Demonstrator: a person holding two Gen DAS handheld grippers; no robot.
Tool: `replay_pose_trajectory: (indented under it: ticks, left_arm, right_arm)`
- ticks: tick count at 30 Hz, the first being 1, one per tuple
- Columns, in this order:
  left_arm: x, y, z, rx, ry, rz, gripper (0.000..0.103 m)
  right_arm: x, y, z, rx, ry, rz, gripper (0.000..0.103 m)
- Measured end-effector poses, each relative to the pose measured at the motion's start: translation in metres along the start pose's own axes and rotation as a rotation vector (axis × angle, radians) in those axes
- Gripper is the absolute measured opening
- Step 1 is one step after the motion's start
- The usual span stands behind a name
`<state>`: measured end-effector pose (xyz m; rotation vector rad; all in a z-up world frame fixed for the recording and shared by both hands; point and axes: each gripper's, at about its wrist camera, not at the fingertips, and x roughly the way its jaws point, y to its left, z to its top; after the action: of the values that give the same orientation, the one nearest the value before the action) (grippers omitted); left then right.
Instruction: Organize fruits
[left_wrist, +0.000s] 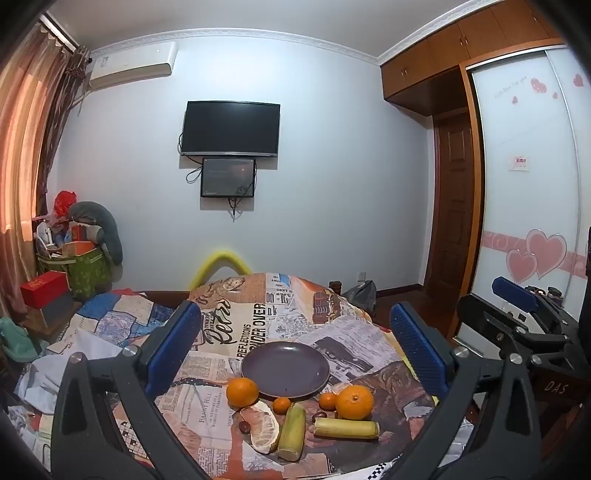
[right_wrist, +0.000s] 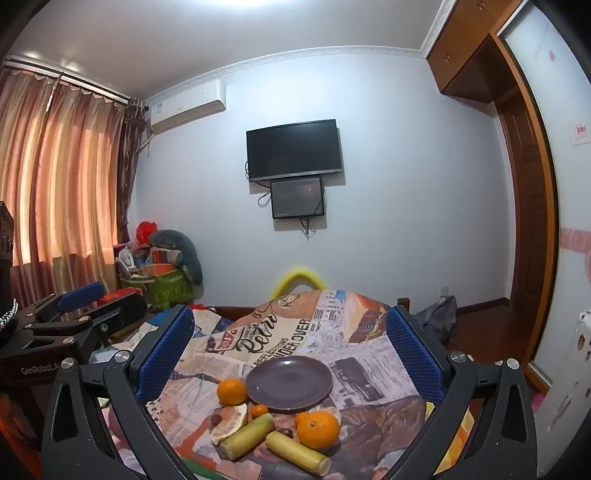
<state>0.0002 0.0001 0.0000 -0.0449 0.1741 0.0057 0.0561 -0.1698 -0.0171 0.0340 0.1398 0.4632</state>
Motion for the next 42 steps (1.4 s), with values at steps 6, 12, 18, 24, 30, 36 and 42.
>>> replay_pose_trajectory:
  ticks: [6,12,18,24,30,36,42]
  left_arm:
    - [0.001,0.001,0.000,-0.006,0.005,-0.002,0.103]
    - [0.007,-0.001,-0.002,-0.001,0.006,-0.003,0.103]
    - [0.005,0.001,0.000,0.001,0.008,-0.003,0.103]
    - [0.004,0.001,-0.001,-0.002,0.008,-0.002,0.103]
    - [0.002,0.001,0.001,-0.003,0.004,-0.003,0.103]
    - [0.002,0.002,0.001,-0.008,0.001,-0.006,0.103]
    - [0.002,0.003,0.001,-0.023,-0.003,-0.011,0.103]
  right_arm:
    - [0.001,-0.001,0.002,0.002,0.005,-0.001,0.103]
    - [0.002,0.000,0.000,0.003,0.005,-0.002,0.103]
    - [0.003,0.000,-0.001,0.001,0.007,-0.001,0.103]
    - [0.003,0.001,-0.001,-0.002,0.005,-0.006,0.103]
    - [0.003,0.001,-0.001,-0.002,0.004,-0.006,0.103]
    - [0.003,0.001,-0.001,-0.002,0.006,-0.006,0.103]
    - [0.004,0.000,-0.001,0.005,0.010,-0.009,0.103]
